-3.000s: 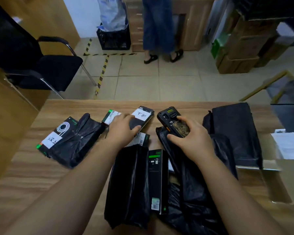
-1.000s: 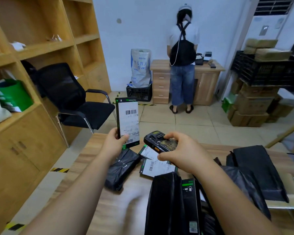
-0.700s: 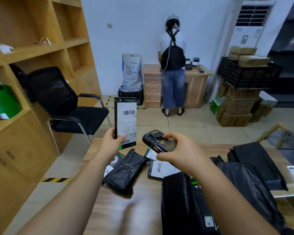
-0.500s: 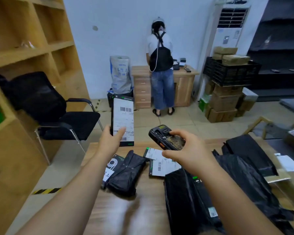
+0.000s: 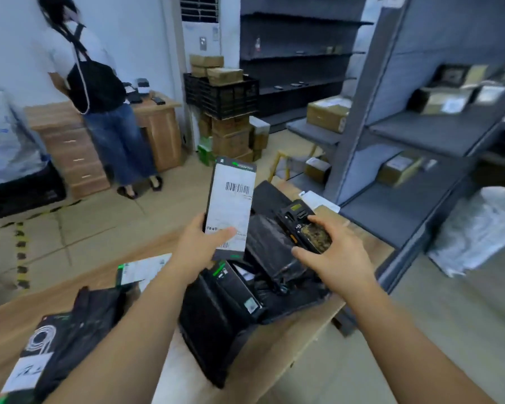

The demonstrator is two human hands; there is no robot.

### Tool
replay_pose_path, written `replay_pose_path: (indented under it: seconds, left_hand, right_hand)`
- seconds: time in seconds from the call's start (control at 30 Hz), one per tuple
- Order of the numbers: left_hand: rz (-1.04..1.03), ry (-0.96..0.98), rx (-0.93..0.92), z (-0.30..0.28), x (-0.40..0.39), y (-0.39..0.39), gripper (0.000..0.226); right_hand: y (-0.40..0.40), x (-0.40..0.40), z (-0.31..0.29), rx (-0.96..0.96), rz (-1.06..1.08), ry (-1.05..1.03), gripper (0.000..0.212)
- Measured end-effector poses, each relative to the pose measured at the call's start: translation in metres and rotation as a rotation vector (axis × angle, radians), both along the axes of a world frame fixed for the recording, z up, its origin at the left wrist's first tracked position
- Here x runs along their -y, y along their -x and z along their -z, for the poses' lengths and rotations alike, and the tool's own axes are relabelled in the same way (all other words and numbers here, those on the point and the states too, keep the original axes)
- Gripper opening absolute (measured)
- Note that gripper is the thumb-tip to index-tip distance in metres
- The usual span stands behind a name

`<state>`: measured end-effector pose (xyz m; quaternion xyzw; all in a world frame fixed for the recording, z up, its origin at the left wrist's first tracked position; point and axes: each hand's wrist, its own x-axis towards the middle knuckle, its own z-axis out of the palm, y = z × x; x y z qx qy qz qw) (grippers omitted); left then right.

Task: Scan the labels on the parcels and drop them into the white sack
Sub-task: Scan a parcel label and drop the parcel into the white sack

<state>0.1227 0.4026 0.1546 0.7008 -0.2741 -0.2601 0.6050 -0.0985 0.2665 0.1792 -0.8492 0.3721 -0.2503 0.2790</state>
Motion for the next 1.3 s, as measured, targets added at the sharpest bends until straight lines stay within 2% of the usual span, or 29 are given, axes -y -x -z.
replay_pose_path:
  seconds: [0.2,0.43,0.63,0.73,0.83,1.1,1.3]
  left_hand:
    - [0.272,0.066,-0.136,-0.021,0.119,0.102,0.037]
    - [0.545,0.022,-0.252,-0.014,0.256,0.265,0.032]
    - [0.682,-0.015,-0.252,-0.009,0.351,0.393,0.036]
    - [0.724,-0.014,-0.243,-0.015,0.391,0.438,0.027]
    - [0.747,-0.009,-0.229,-0.021,0.427,0.468,0.022]
    - [0.805,-0.021,-0.169,-0.017,0.544,0.495,0.024]
    - [0.829,0.012,-0.227,-0.015,0.66,0.507,0.026]
  right_hand:
    - [0.122,0.067,-0.008,0.145,0.31,0.026,0.064]
    - [0.287,0.141,0.005,0.23,0.617,0.018,0.061]
    - [0.405,0.207,0.018,0.262,0.748,0.037,0.061]
    - [0.45,0.24,0.018,0.259,0.785,0.045,0.062]
    - [0.479,0.272,0.017,0.256,0.811,0.04,0.062]
    - [0.505,0.385,0.03,0.267,0.838,0.036,0.062]
    - [0.517,0.488,0.013,0.206,0.886,0.063,0.063]
